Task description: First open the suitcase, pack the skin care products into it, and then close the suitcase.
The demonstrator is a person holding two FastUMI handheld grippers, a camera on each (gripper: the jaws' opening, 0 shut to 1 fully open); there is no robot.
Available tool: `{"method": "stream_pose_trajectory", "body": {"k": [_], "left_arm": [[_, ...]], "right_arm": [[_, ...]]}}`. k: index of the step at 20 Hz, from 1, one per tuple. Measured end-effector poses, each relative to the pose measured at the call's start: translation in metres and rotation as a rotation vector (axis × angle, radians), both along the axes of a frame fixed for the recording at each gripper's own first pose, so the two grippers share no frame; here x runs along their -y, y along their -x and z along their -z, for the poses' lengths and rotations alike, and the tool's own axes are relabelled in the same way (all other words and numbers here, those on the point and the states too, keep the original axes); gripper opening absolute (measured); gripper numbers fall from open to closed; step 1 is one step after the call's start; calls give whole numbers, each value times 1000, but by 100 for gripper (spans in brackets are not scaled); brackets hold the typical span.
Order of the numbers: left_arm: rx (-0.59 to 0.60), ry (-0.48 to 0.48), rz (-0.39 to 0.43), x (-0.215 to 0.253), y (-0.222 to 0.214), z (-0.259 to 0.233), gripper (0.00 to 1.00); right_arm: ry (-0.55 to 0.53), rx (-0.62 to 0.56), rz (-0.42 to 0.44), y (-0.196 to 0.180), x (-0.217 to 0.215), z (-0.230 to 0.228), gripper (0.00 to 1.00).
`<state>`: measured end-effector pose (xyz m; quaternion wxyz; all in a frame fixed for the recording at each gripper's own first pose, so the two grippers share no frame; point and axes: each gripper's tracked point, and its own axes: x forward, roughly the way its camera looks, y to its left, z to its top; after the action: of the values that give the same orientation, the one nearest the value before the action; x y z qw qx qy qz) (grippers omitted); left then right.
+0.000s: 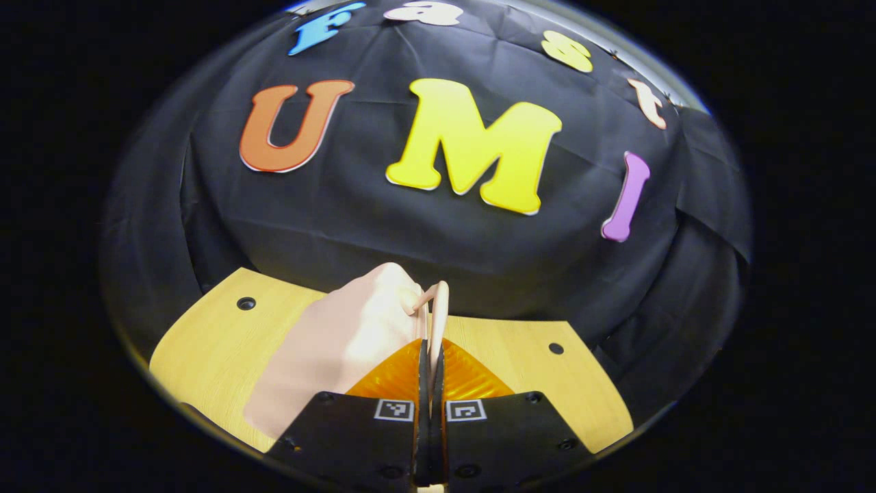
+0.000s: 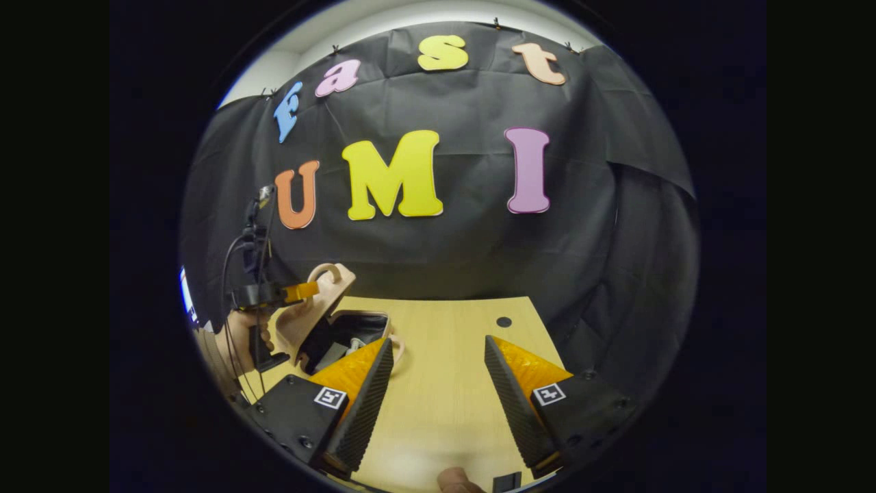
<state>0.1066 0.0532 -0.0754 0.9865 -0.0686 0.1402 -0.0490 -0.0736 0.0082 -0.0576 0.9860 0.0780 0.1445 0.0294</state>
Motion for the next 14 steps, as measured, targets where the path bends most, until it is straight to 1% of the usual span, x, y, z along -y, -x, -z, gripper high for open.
{"method": "stream_pose_trajectory", "body": {"k": [3, 5, 7, 9, 11, 14], "left_arm": [[-66, -26, 17, 30, -6, 36, 3], [-99, -70, 19, 49, -10, 54, 3], [-124, -105, 20, 60, -14, 72, 3], [-161, -141, 21, 71, -19, 95, 3], [-217, -186, 26, 85, -21, 125, 3], [-260, -228, 20, 95, -29, 146, 4]], "right_arm": [[-13, -20, 17, 0, 22, 11, 80], [-14, -26, 21, -1, 33, 16, 80], [-10, -33, 22, 0, 43, 21, 79], [-4, -42, 21, 0, 53, 28, 80], [6, -53, 22, 2, 67, 36, 80], [13, -61, 30, 4, 81, 41, 80]]}}
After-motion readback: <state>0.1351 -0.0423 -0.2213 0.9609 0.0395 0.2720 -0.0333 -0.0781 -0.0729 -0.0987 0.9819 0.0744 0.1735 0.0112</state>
